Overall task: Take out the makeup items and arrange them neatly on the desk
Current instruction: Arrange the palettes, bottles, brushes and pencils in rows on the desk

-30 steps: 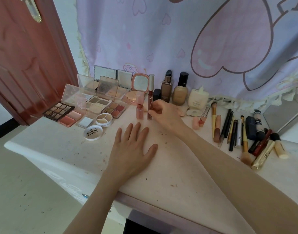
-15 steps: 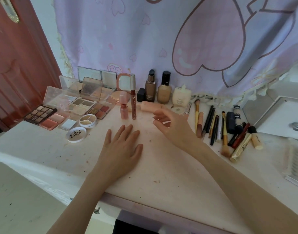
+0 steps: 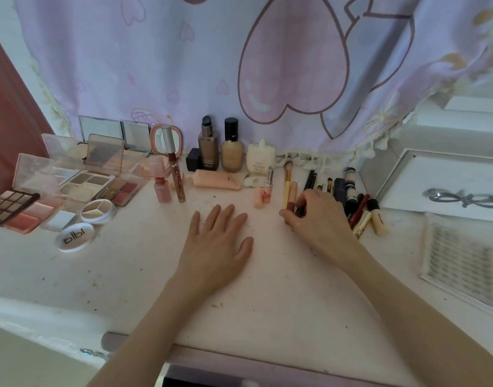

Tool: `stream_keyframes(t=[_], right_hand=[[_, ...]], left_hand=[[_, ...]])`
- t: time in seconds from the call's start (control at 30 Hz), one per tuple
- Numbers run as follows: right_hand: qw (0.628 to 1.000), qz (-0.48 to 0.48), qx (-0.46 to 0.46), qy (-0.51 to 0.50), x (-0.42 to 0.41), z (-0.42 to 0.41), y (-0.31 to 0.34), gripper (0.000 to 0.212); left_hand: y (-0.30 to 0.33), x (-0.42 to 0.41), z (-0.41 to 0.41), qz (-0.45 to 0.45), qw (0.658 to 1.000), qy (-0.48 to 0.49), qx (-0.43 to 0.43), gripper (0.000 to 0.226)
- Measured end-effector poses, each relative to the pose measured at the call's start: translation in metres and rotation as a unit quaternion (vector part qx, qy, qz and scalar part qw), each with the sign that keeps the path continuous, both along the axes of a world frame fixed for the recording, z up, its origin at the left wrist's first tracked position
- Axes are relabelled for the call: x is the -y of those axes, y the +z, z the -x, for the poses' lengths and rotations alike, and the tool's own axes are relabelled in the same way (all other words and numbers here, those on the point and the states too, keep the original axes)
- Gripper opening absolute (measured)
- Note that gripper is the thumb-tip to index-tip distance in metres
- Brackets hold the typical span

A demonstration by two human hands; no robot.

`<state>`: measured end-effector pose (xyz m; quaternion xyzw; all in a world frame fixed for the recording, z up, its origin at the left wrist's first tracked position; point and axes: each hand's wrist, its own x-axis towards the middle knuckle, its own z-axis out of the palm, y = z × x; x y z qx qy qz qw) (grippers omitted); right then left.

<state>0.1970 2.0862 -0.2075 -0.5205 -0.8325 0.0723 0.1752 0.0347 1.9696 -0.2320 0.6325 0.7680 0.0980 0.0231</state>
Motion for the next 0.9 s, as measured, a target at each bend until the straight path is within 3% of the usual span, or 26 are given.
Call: stream_keyframes(t=[0.2,0.47,0.63,0.7,0.77,0.9], right_hand=[[0.998,-0.027,0.044,-0.026,-0.001,0.01,-0.005,0.05],[0.996,-0.061,0.065,-0.029,0.001,0.012,-0.002,0.031],[0.994,-0.066,0.083,-0.034,-0.001,0.011,0.0,0.033],[0.995,-0.056,0.063,-0.045,-0.004,0.009,-0.001,0.026],[0.996,-0.029,0.02,-0.077,-0.007,0.006,0.001,0.034],[0.985,0.013,-0.125,-0.12,-0.012,-0.006,0.012,0.031]], left_hand=[[-0.002,0.001,0.001,0.0,1.0,0.001,-0.001,0.056],[-0.001,0.001,0.002,0.004,1.0,-0.003,0.001,0.056],[0.001,0.001,0.002,0.013,1.0,-0.007,0.001,0.056],[0.002,0.002,0.002,0.011,1.0,-0.009,0.004,0.056],[0.001,0.002,0.002,0.005,1.0,-0.01,0.009,0.055],[-0.001,0.002,0.002,-0.012,1.0,-0.011,0.018,0.055]])
